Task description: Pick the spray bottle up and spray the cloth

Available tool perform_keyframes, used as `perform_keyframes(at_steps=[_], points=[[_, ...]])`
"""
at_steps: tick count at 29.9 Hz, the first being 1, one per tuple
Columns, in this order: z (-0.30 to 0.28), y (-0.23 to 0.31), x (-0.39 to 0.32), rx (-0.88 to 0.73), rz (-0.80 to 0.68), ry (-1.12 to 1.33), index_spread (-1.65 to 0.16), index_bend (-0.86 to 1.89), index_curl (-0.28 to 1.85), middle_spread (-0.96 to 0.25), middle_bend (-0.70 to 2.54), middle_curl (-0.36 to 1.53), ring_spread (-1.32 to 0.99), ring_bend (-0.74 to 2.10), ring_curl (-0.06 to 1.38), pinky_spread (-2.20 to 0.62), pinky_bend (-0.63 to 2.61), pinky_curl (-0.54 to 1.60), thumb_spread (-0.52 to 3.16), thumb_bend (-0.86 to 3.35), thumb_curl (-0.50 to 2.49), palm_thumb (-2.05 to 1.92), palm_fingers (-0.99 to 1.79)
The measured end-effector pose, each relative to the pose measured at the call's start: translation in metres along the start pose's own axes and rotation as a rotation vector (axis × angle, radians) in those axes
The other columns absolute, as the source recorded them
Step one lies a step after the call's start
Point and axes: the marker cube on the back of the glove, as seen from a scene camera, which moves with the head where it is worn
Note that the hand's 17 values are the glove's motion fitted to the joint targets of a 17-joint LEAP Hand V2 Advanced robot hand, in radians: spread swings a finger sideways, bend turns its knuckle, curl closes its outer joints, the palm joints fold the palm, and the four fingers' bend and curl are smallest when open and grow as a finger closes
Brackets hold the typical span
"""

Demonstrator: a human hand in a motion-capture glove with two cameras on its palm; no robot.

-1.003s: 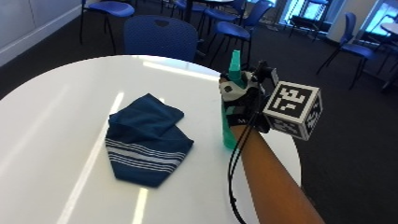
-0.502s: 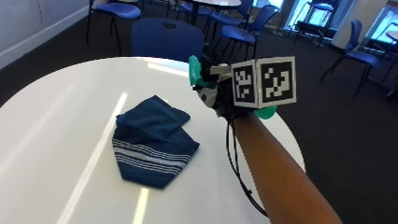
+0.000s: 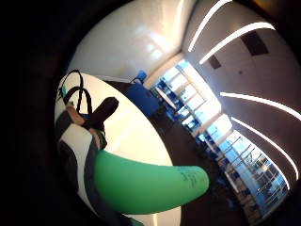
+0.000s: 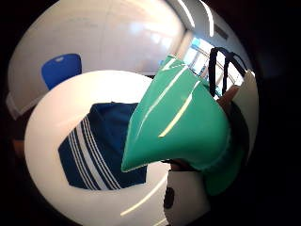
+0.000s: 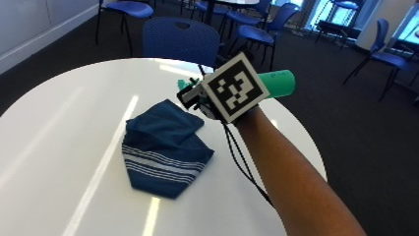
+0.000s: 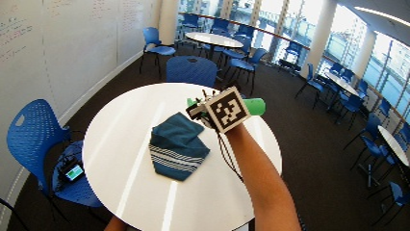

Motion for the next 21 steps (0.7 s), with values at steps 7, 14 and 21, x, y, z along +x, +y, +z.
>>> perform_keyframes(at_steps=[7, 14, 21], points=[[-0.002, -0.004, -0.061, -0.026, -0.364, 0.098, -0.28, 0.27, 0.53, -0.17, 0.45, 0.50, -0.18, 0.58, 0.45, -0.22, 0.43, 0.38, 0.36, -0.04, 0.77, 0.90, 1.35], [-0.005, -0.002, -0.090, -0.067, -0.605, 0.275, -0.29, 0.26, 0.53, -0.16, 0.47, 0.50, -0.19, 0.58, 0.44, -0.22, 0.43, 0.38, 0.36, -0.04, 0.77, 0.89, 1.36], [-0.002, 0.002, -0.100, -0.065, -0.631, 0.280, -0.29, 0.26, 0.53, -0.15, 0.47, 0.50, -0.18, 0.58, 0.44, -0.23, 0.43, 0.38, 0.37, -0.04, 0.77, 0.89, 1.36]])
